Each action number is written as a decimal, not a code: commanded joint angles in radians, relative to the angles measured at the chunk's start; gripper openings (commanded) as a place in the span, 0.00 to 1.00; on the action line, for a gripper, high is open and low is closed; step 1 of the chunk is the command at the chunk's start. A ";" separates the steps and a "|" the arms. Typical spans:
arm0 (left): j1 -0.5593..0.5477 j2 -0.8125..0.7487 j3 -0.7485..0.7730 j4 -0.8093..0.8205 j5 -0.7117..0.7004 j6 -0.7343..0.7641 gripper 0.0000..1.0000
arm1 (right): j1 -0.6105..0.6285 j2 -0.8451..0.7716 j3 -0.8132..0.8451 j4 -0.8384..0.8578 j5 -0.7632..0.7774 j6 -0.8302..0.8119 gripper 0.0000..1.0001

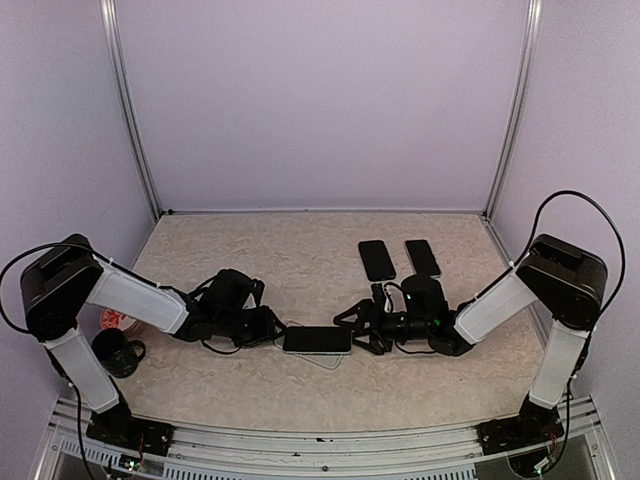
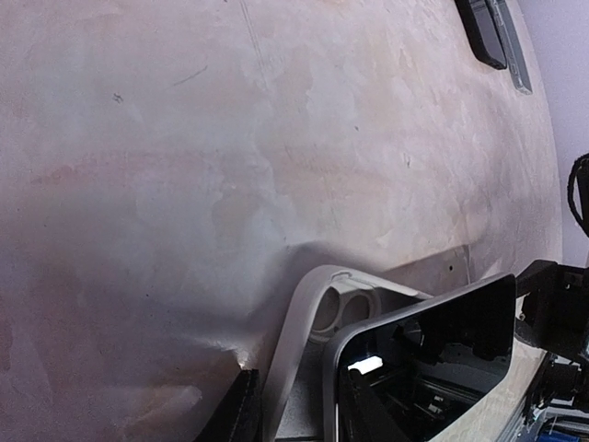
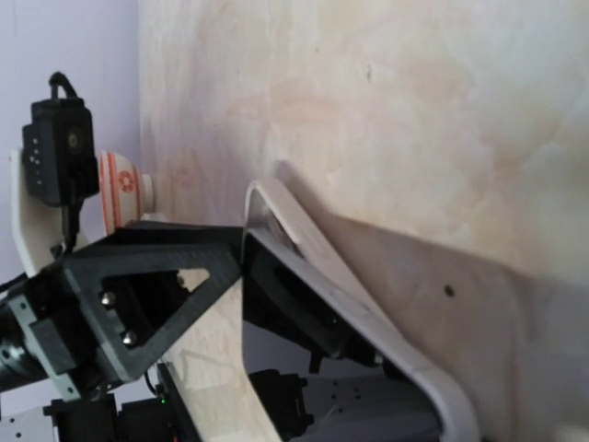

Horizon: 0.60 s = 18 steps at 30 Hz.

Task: Put the phone into the phone case
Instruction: Pick up the phone from the phone case.

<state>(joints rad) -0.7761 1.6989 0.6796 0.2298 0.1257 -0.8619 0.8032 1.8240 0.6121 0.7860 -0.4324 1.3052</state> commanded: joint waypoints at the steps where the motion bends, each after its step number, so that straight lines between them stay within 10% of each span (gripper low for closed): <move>1: -0.015 0.001 0.002 -0.058 0.005 0.004 0.30 | 0.014 -0.015 0.013 0.044 -0.022 0.002 0.72; 18: -0.028 -0.018 -0.004 -0.091 -0.026 -0.026 0.30 | 0.049 0.082 0.040 0.118 -0.031 0.049 0.55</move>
<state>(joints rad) -0.7906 1.6936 0.6796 0.2192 0.1116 -0.8745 0.8310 1.8832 0.6144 0.8505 -0.4526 1.3415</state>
